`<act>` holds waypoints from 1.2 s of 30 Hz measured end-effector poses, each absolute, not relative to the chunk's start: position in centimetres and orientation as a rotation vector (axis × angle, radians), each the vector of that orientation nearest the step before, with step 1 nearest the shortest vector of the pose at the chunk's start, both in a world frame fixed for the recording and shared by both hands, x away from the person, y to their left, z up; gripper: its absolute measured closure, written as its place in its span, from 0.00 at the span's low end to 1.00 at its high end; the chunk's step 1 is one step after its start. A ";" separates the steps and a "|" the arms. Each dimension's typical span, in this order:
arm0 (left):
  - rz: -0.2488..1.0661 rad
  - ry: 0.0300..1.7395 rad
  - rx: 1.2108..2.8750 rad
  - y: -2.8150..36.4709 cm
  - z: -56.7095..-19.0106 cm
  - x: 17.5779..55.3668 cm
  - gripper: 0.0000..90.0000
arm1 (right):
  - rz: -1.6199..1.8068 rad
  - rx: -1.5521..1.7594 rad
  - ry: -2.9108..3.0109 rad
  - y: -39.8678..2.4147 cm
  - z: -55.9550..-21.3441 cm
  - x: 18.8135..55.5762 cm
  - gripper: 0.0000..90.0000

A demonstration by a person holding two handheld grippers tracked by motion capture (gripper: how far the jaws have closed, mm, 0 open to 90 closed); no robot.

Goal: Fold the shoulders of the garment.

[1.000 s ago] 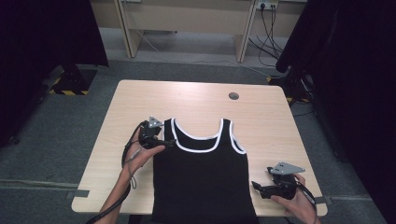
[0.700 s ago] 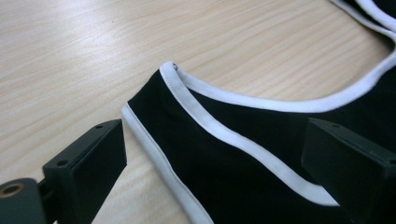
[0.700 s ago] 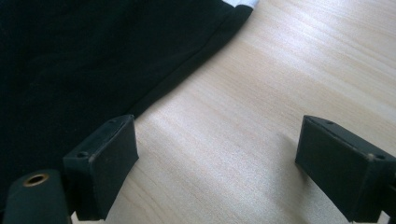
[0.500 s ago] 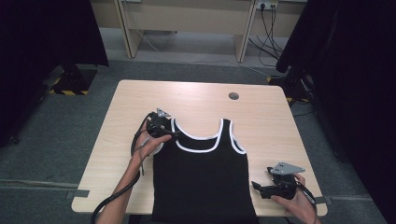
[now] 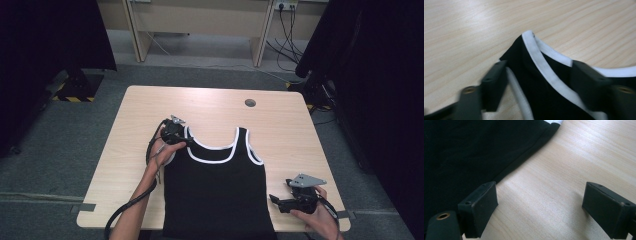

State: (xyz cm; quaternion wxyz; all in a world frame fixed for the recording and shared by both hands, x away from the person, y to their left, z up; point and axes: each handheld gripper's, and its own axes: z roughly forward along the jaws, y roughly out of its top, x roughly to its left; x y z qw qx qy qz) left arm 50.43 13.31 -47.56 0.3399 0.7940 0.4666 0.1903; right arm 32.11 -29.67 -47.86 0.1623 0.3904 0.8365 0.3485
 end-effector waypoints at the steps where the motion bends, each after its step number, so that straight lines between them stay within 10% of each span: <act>1: 0.492 1.196 2.073 13.3 -47.5 50.4 0.51 | 0.994 1.114 2.387 -29.7 -47.9 32.1 0.15; 8: 0.478 1.137 2.090 12.3 -47.3 49.6 0.88 | 0.995 1.115 2.387 -29.7 -47.9 32.1 0.15; 36: 0.419 0.969 2.010 12.4 -43.2 41.1 0.90 | 0.994 1.115 2.386 -29.6 -47.9 32.1 0.15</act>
